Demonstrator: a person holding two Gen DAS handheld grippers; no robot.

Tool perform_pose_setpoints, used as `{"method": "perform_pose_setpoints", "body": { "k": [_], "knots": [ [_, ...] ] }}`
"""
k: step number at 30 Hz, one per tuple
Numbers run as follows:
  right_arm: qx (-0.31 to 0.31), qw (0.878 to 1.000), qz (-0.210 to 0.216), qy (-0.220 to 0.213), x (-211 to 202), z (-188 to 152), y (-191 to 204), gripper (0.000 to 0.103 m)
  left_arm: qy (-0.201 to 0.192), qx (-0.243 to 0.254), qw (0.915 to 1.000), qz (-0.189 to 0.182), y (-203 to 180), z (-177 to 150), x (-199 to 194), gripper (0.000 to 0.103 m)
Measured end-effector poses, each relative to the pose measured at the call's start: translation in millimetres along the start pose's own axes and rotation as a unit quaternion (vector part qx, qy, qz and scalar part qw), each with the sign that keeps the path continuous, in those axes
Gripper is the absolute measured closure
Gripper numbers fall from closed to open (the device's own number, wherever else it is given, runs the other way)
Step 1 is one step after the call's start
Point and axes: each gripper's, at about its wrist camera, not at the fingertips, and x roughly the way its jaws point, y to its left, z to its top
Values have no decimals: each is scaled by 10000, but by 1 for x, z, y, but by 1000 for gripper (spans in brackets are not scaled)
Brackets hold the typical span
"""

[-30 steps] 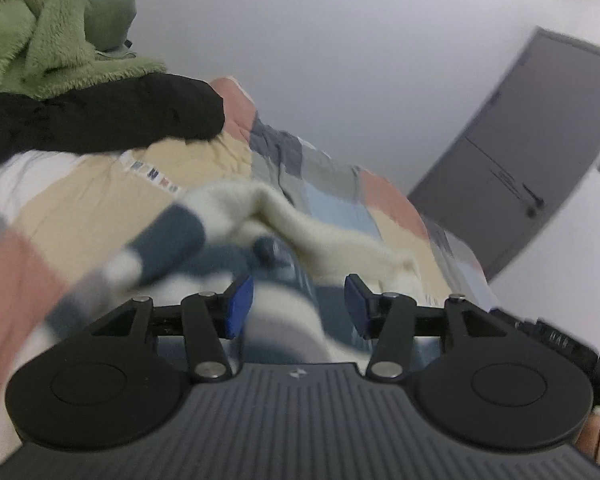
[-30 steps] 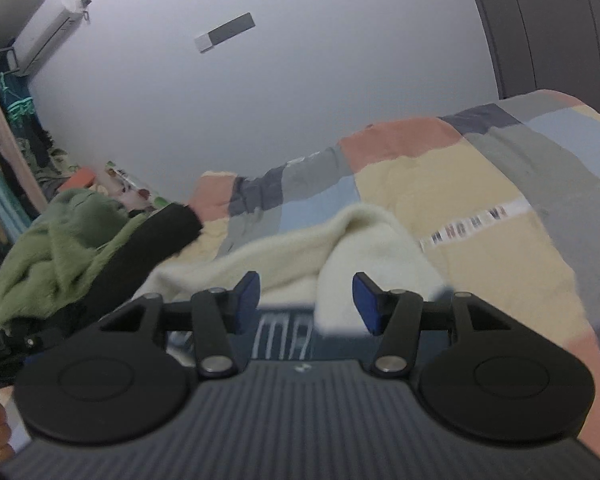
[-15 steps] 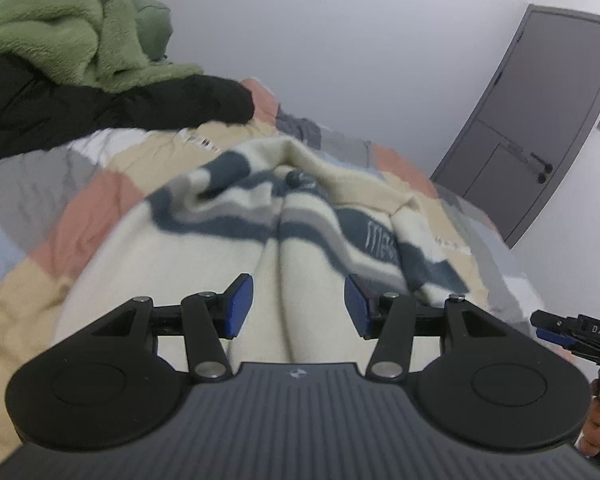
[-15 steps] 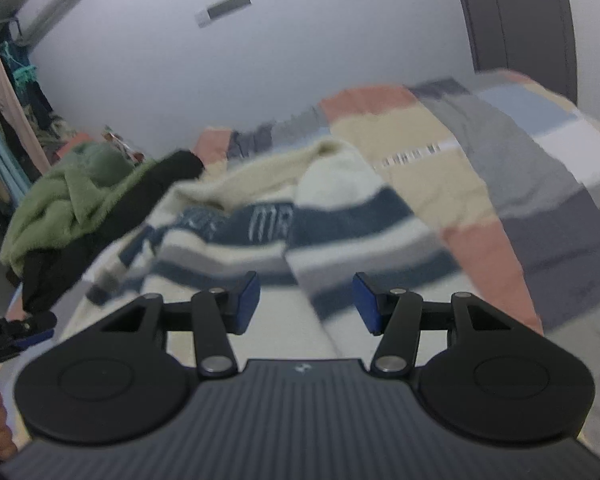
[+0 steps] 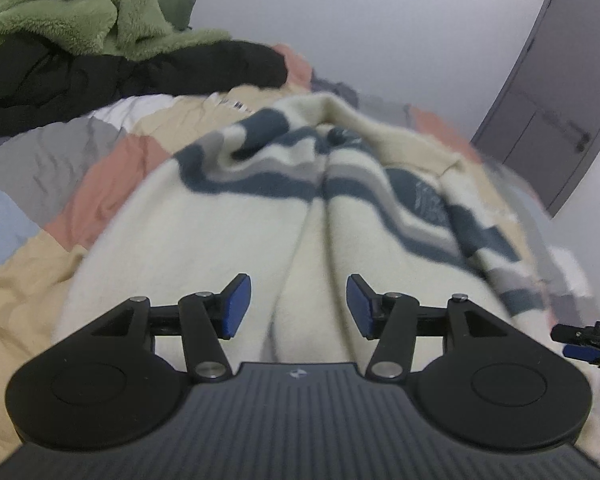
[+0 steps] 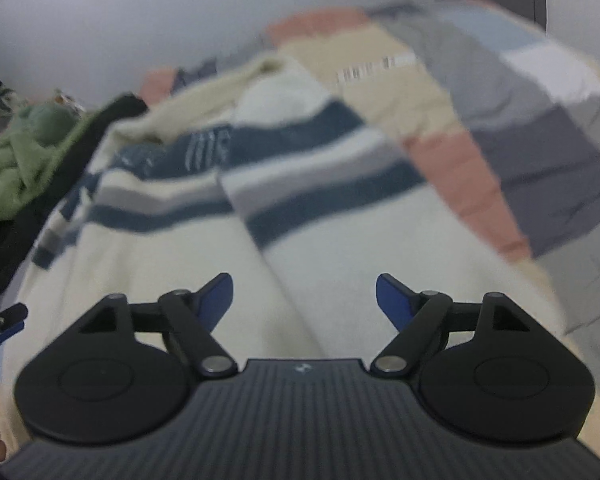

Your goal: Fold large clothes

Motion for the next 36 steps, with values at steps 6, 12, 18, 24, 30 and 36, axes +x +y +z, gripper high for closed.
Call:
{"method": "perform_pose_setpoints", "body": {
  "k": [6, 12, 18, 24, 30, 36],
  "knots": [
    [-840, 9958, -248, 258, 23, -10, 21, 24, 336, 454, 9976, 412, -6, -10, 36, 44],
    [-1131, 9892, -933, 72, 34, -10, 22, 42, 290, 618, 9927, 994, -4, -17, 51, 62],
    [-1136, 9866, -1150, 216, 40, -3, 11, 69, 283, 373, 9908, 1269, 12, -13, 54, 91],
    [-1474, 9780, -1476, -89, 26, 21, 8, 86, -247, 47, 9862, 1638, 30, 6, 36, 96],
    [-1214, 9726, -1863, -674, -8, 85, -30, 87, -820, -136, 9789, 1867, 57, 53, 22, 97],
    [-864, 9658, -2100, -1249, -34, 160, -66, 87, -1564, -64, 9602, 2312, 87, 108, 10, 97]
  ]
}}
